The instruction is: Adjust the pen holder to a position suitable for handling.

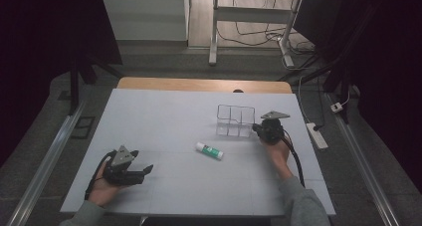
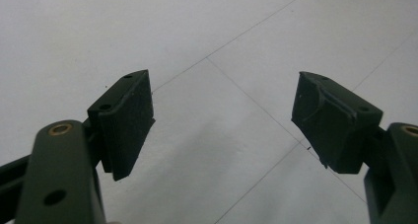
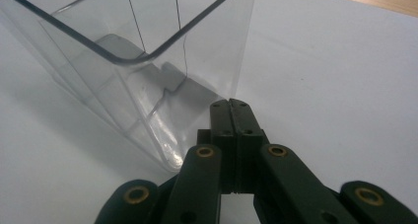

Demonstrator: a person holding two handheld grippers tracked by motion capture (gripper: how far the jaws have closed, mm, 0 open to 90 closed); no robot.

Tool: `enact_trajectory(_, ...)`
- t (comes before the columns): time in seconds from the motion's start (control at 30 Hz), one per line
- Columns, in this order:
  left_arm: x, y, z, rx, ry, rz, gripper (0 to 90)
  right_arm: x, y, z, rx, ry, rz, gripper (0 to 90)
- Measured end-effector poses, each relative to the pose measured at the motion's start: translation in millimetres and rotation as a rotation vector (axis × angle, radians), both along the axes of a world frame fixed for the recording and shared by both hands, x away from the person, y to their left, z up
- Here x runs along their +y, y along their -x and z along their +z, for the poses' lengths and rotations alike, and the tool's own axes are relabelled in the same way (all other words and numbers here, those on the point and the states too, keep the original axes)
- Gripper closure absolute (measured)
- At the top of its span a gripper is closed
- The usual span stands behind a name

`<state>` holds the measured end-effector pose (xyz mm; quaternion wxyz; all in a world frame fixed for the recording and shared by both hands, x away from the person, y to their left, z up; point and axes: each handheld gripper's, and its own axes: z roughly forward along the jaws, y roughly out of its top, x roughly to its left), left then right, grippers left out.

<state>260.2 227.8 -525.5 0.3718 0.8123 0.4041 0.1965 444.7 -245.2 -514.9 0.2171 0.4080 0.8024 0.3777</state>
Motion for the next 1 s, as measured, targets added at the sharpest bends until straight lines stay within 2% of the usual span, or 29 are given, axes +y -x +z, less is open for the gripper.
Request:
enact_trajectory(0.37,0.3,0.2,0.1,-0.002,0.002,-0.001,23.7,20.9,-2.1,-1.7,0.012,-0.01,0.022,89.0)
enact_trajectory(1.0,1.0,0.3,0.1,-0.003,0.002,-0.001,23.7,62.4,-5.8,-3.4,0.0,-0.017,0.079,89.0)
